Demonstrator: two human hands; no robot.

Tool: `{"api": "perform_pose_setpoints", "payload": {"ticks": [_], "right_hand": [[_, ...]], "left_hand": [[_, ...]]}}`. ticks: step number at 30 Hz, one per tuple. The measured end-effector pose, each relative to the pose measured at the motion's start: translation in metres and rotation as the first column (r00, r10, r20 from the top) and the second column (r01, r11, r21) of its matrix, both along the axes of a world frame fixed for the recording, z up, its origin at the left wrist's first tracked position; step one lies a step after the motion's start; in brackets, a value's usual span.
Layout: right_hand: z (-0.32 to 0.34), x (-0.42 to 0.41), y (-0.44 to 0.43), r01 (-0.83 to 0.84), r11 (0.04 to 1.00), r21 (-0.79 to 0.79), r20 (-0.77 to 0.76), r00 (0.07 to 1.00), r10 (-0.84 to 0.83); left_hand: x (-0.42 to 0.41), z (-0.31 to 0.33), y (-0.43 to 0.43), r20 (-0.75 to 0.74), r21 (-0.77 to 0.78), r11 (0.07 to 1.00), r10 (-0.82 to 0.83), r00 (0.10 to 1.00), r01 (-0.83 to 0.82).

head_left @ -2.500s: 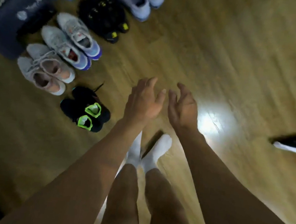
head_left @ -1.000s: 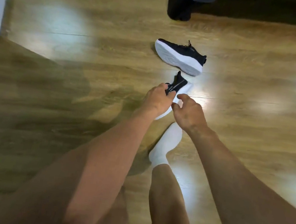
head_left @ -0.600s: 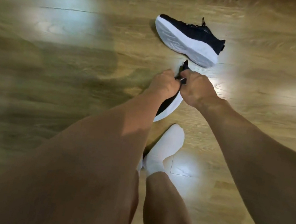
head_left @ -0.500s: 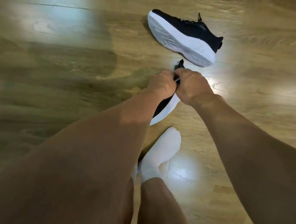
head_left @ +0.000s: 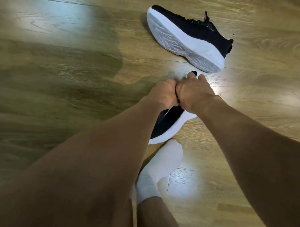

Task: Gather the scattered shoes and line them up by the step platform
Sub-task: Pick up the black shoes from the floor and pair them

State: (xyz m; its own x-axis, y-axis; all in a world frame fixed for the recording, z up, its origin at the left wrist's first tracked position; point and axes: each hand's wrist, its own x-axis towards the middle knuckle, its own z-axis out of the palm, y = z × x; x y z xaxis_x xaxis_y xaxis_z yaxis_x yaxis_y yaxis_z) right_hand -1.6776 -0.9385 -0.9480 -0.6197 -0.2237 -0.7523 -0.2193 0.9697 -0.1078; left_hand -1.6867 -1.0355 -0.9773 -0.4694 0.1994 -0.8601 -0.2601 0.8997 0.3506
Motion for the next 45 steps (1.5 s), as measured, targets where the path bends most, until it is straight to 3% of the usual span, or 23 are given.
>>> {"api": "perform_pose_setpoints", "payload": {"ticks": [3, 5, 7, 9, 12, 16, 19, 21, 23, 26, 28, 30, 33, 38, 41, 45], "right_hand": [[0.02, -0.003, -0.007, 0.127, 0.992, 0.004, 0.042, 0.991, -0.127], [0.035, -0.005, -0.016, 0.195, 0.981, -0.022, -0.004, 0.981, -0.195], [0.044, -0.01, -0.026, 0.23, 0.971, -0.066, -0.096, 0.967, -0.235], [0.05, -0.018, -0.04, 0.304, 0.945, -0.123, -0.13, 0.939, -0.319], [0.045, -0.03, -0.062, 0.343, 0.915, -0.212, -0.002, 0.936, -0.351], [0.027, -0.025, -0.085, 0.294, 0.92, -0.258, 0.295, 0.931, -0.215], [0.024, -0.02, -0.068, 0.429, 0.846, -0.317, 0.2, 0.902, -0.383], [0.022, -0.025, -0.045, 0.542, 0.774, -0.326, 0.087, 0.833, -0.547], [0.018, -0.038, -0.018, 0.595, 0.731, -0.334, -0.069, 0.758, -0.649], [0.014, -0.063, 0.022, 0.619, 0.692, -0.37, -0.302, 0.624, -0.72], [0.007, -0.082, 0.045, 0.658, 0.658, -0.367, -0.347, 0.559, -0.753], [-0.012, -0.093, 0.063, 0.723, 0.642, -0.256, -0.236, 0.597, -0.767], [-0.043, -0.093, 0.075, 0.701, 0.712, -0.043, -0.02, 0.711, -0.702], [-0.032, -0.082, 0.075, 0.557, 0.82, 0.131, -0.091, 0.83, -0.55], [-0.007, -0.064, 0.056, 0.449, 0.89, 0.075, -0.039, 0.894, -0.447], [0.011, -0.052, 0.004, 0.376, 0.923, -0.081, -0.168, 0.908, -0.384]], "left_hand": [[-0.005, 0.02, -0.009, -0.028, -0.014, 0.995, -0.1, 0.995, 0.1], [-0.016, 0.037, -0.019, -0.149, -0.043, 0.971, -0.24, 0.959, 0.236], [-0.032, 0.056, -0.031, -0.328, -0.156, 0.915, -0.404, 0.854, 0.373], [-0.046, 0.064, -0.044, -0.414, -0.271, 0.841, -0.542, 0.732, 0.469], [-0.06, 0.061, -0.069, -0.369, -0.376, 0.73, -0.683, 0.63, 0.571], [-0.052, 0.039, -0.1, -0.294, -0.357, 0.647, -0.762, 0.576, 0.673], [-0.04, 0.031, -0.105, -0.437, -0.341, 0.674, -0.731, 0.525, 0.655], [-0.039, 0.039, -0.093, -0.433, -0.301, 0.7, -0.706, 0.561, 0.648], [-0.047, 0.05, -0.073, -0.478, -0.233, 0.79, -0.6, 0.641, 0.567], [-0.075, 0.06, -0.027, -0.648, -0.15, 0.883, -0.428, 0.63, 0.445], [-0.098, 0.052, 0.01, -0.664, -0.089, 0.886, -0.394, 0.635, 0.456], [-0.118, 0.041, 0.044, -0.61, -0.067, 0.844, -0.457, 0.647, 0.532], [-0.129, 0.015, 0.077, -0.474, -0.092, 0.762, -0.6, 0.645, 0.641], [-0.097, 0.005, 0.062, -0.416, -0.032, 0.854, -0.484, 0.77, 0.52], [-0.067, 0.013, 0.032, -0.479, 0.056, 0.901, -0.355, 0.803, 0.431], [-0.053, 0.014, -0.013, -0.578, 0.107, 0.953, -0.174, 0.797, 0.285]]}}
